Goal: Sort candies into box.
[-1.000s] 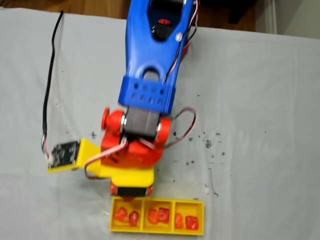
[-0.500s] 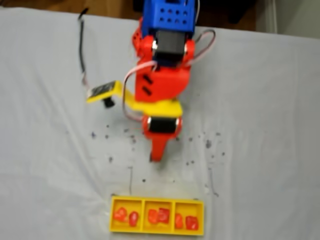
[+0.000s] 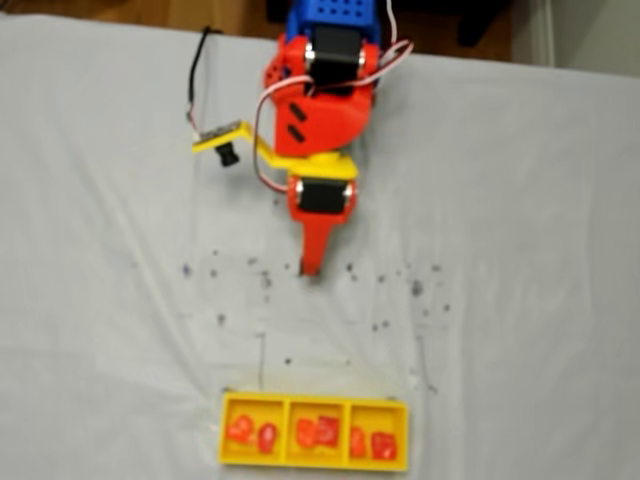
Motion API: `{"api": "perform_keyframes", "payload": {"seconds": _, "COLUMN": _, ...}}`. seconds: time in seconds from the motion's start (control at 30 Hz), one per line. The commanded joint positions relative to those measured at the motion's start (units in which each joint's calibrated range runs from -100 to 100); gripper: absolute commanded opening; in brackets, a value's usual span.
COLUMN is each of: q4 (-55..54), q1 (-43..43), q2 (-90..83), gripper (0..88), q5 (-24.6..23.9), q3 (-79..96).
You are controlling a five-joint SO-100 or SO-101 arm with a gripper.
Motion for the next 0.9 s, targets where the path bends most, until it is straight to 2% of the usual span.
{"api": "perform_keyframes", "payload": {"seconds": 0.0, "q4": 1.9, "q1": 0.9, "q2": -0.9, "gripper": 0.1, "q5": -0.7, "q3": 2.1}}
{"api": "perform_keyframes", "payload": {"seconds": 0.2, "q4": 0.0, "q1": -0.5, "q2": -0.9, "gripper": 0.8, "q5": -2.6, "q3": 8.7}}
{"api": "perform_keyframes", "payload": {"seconds": 0.37, "q4": 8.7, "q1": 2.3, "q2": -0.9, "gripper": 1.7, "q5": -1.6, "q3": 5.8}}
{"api": "perform_keyframes", "payload": {"seconds": 0.47, "q4": 4.6, "q1": 1.0, "q2": -0.9, "gripper": 1.6, "q5": -2.5, "q3": 8.6}}
{"api": "perform_keyframes", "payload": {"seconds": 0.87, "q4": 4.4, "q1": 3.4, "q2": -0.9, "gripper": 1.9, "q5": -4.0, "q3": 8.7}}
